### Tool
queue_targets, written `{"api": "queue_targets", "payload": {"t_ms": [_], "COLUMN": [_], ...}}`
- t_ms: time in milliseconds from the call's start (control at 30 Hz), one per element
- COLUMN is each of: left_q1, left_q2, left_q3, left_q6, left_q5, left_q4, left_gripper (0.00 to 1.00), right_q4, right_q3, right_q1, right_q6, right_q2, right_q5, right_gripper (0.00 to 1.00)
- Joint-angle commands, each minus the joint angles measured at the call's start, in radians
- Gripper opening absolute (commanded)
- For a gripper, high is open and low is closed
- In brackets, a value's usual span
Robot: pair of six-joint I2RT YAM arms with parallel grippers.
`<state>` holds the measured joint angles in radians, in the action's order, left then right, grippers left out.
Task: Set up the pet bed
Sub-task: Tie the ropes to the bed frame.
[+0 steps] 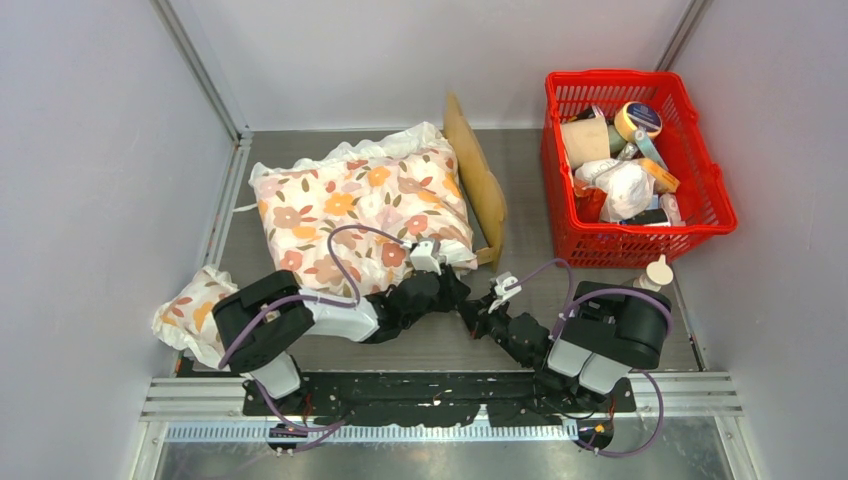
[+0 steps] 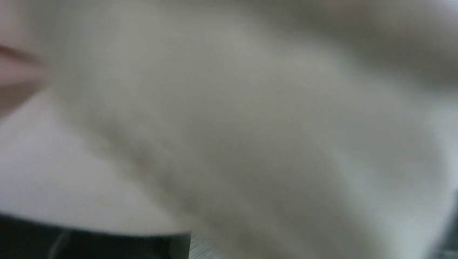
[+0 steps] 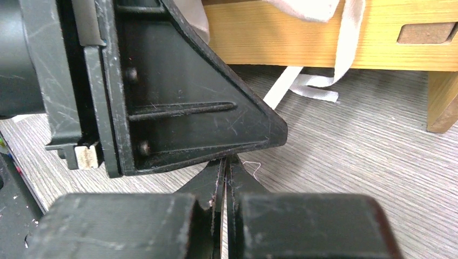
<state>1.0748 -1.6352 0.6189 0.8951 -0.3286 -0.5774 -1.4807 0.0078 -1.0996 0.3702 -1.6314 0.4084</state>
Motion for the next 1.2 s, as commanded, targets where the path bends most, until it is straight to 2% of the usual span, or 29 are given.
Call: {"api": "queue_targets", "payload": {"t_ms": [0, 33, 100, 133, 200, 233, 267, 300, 333, 367, 433, 500, 600, 733, 800, 933, 1000, 1067, 1167], "left_q1": [-0.014, -0.014, -0.023, -0.027, -0.034, -0.034, -0.035, -0.034, -0.035, -0.035, -0.033, -0.033, -0.032, -0.027, -0.027, -0.027, -0.026, -0.026, -0.019], "left_q2": [-0.019, -0.024, -0.043, -0.051, -0.062, -0.063, -0.059, -0.051, -0.039, -0.022, 0.014, 0.047, 0.077, 0.113, 0.132, 0.167, 0.176, 0.176, 0.174], "left_q3": [-0.006, -0.01, -0.021, -0.029, -0.054, -0.07, -0.084, -0.096, -0.108, -0.122, -0.146, -0.171, -0.206, -0.269, -0.295, -0.327, -0.325, -0.314, -0.298], "left_q6": [0.037, 0.037, 0.028, 0.028, 0.03, 0.028, 0.027, 0.023, 0.019, 0.003, -0.014, -0.018, -0.02, -0.015, -0.018, -0.044, -0.051, -0.051, -0.053], "left_q5": [0.026, 0.031, 0.061, 0.076, 0.093, 0.09, 0.078, 0.064, 0.05, 0.042, 0.019, 0.004, 0.002, -0.02, -0.03, -0.056, -0.044, -0.032, -0.028], "left_q4": [-0.023, -0.043, -0.104, -0.14, -0.216, -0.251, -0.269, -0.267, -0.263, -0.262, -0.241, -0.23, -0.23, -0.252, -0.263, -0.262, -0.262, -0.263, -0.264], "left_gripper": [0.4, 0.39, 0.31, 0.24, 0.01, 0.0, 0.0, 0.0, 0.0, 0.0, 0.0, 0.0, 0.0, 0.0, 0.0, 0.0, 0.0, 0.0, 0.0], "right_q4": [-0.138, -0.137, -0.138, -0.138, -0.137, -0.134, -0.131, -0.127, -0.111, -0.096, 0.001, 0.195, 0.589, 0.967, 1.105, 1.323, 1.38, 1.403, 1.329], "right_q3": [-0.104, -0.105, -0.105, -0.105, -0.103, -0.103, -0.105, -0.106, -0.106, -0.1, -0.075, -0.015, 0.066, 0.16, 0.22, 0.359, 0.397, 0.397, 0.344], "right_q1": [-0.016, -0.018, -0.021, -0.021, -0.022, -0.021, -0.021, -0.021, -0.02, -0.021, -0.023, -0.023, -0.023, -0.023, -0.023, -0.022, -0.021, -0.019, 0.007], "right_q6": [0.007, 0.007, 0.008, 0.01, 0.018, 0.023, 0.038, 0.046, 0.056, 0.06, 0.068, 0.074, 0.075, 0.088, 0.053, -0.05, -0.073, -0.048, 0.014], "right_q2": [0.015, 0.017, 0.018, 0.018, 0.019, 0.023, 0.026, 0.042, 0.068, 0.083, 0.152, 0.252, 0.468, 0.751, 0.83, 0.85, 0.825, 0.8, 0.757], "right_q5": [-0.002, -0.002, -0.003, -0.003, -0.003, 0.0, 0.012, 0.016, 0.021, 0.019, 0.016, 0.023, 0.08, 0.178, 0.206, 0.235, 0.239, 0.253, 0.255], "right_gripper": [0.05, 0.05, 0.05, 0.05, 0.06, 0.1, 0.15, 0.27, 0.32, 0.44, 0.51, 0.53, 0.54, 0.53, 0.54, 0.58, 0.59, 0.56, 0.49]}}
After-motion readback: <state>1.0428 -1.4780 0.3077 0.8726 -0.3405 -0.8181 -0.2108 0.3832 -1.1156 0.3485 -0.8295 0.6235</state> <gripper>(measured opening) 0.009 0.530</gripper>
